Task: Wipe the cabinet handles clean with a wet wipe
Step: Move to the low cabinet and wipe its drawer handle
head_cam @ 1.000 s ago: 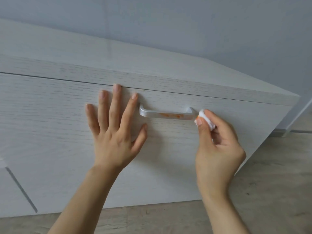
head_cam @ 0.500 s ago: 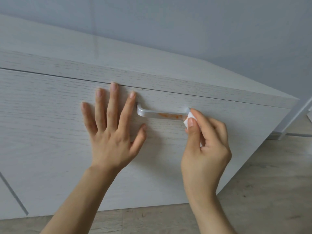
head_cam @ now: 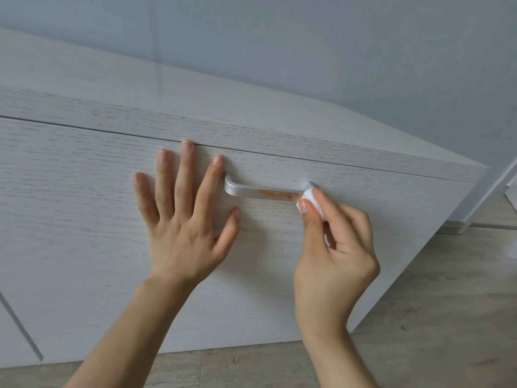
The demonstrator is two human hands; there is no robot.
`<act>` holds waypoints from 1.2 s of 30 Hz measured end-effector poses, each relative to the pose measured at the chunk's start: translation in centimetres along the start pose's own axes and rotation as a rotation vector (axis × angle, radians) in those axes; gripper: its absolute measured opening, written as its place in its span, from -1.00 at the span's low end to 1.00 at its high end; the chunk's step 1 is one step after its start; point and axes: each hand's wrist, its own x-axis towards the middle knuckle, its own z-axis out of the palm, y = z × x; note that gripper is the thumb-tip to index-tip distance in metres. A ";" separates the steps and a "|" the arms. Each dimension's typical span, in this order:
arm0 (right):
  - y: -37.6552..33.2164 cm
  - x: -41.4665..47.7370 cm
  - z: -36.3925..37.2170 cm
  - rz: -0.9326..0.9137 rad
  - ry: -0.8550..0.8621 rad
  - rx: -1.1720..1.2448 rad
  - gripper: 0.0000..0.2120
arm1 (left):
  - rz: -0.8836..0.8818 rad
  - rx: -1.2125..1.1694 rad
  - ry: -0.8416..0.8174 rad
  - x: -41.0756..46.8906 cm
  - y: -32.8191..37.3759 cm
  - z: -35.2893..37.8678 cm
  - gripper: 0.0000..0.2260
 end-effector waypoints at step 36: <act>0.0 0.4 0.0 -0.243 -0.104 -0.163 -0.88 | 0.008 -0.004 -0.008 0.0 0.0 0.0 -0.40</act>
